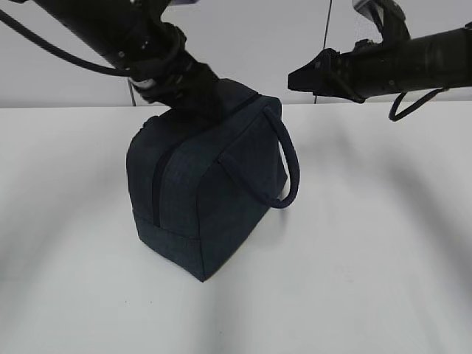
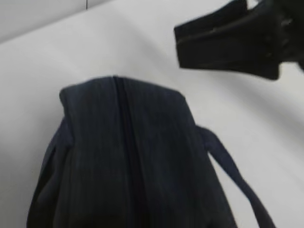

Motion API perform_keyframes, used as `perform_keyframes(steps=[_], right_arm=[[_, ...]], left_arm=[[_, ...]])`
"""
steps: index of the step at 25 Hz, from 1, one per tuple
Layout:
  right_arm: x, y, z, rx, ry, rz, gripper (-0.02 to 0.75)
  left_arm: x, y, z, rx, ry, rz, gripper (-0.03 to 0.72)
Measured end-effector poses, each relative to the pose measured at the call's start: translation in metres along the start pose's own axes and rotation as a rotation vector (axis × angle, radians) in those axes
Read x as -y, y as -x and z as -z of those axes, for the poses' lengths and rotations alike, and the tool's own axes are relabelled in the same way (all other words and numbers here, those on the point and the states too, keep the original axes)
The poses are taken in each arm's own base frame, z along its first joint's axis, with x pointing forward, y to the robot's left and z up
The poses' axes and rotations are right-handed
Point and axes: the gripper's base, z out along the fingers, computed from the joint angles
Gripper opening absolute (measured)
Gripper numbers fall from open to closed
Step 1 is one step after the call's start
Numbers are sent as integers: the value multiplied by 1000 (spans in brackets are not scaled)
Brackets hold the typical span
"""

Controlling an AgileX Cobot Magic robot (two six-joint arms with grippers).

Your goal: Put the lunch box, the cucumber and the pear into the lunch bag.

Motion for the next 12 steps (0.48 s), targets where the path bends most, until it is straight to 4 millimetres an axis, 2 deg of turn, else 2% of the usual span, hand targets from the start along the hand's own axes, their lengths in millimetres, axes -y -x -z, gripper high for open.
perform_keyframes(steps=[2, 6, 9, 12], right_arm=[[-12, 4, 15, -70, -17, 42, 461], [-28, 8, 48, -223, -128, 43, 391], [-36, 7, 73, -329, -238, 31, 355], [-44, 1, 99, -398, -348, 10, 342]], left_arm=[[-6, -8, 4, -88, 86, 35, 295], [-12, -22, 27, -204, 260, 102, 232], [-12, -33, 47, -184, 323, 130, 224], [-3, -43, 72, -92, 355, 126, 221]])
